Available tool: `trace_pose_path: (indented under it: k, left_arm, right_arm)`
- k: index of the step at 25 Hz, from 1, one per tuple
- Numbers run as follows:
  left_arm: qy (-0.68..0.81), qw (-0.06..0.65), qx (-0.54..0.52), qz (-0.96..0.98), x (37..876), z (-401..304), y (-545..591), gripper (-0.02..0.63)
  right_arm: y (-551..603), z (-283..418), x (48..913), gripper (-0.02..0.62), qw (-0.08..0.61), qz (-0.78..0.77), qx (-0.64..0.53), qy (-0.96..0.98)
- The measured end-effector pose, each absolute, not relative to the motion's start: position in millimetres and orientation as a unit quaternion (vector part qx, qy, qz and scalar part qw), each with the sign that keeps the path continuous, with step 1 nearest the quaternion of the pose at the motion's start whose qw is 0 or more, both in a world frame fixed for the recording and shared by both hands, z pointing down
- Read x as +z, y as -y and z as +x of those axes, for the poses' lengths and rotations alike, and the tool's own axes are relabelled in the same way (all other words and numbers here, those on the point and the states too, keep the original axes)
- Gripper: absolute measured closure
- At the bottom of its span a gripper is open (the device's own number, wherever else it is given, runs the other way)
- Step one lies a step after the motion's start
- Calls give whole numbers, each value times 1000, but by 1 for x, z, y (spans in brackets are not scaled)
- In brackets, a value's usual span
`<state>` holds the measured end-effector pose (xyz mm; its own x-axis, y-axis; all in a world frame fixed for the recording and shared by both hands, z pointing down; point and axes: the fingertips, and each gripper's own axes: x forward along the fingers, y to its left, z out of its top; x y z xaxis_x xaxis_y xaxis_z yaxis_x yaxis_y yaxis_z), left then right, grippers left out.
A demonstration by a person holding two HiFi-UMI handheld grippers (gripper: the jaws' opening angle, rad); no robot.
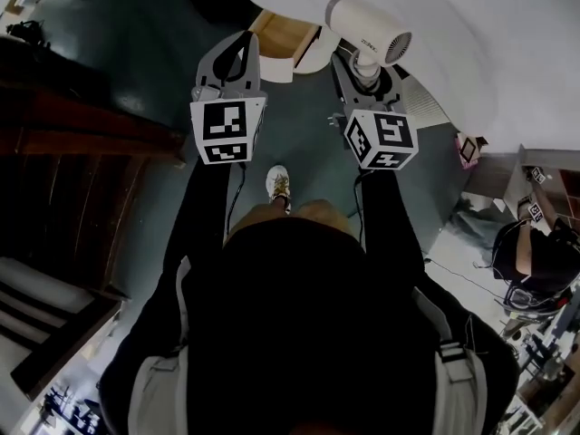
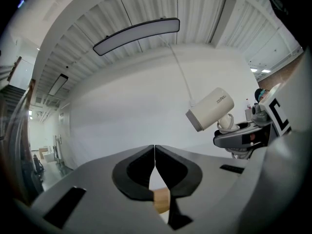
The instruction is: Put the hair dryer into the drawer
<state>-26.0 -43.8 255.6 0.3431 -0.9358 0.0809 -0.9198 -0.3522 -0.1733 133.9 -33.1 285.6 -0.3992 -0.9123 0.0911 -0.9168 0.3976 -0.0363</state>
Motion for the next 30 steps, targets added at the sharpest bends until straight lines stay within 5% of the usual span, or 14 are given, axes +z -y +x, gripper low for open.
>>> trace_pose_path:
  k: [30]
  left_arm:
    - [-570,41,-94,-815,273,-76,111,589]
  right_arm:
    - [105,85,315,350,78,521,55,848]
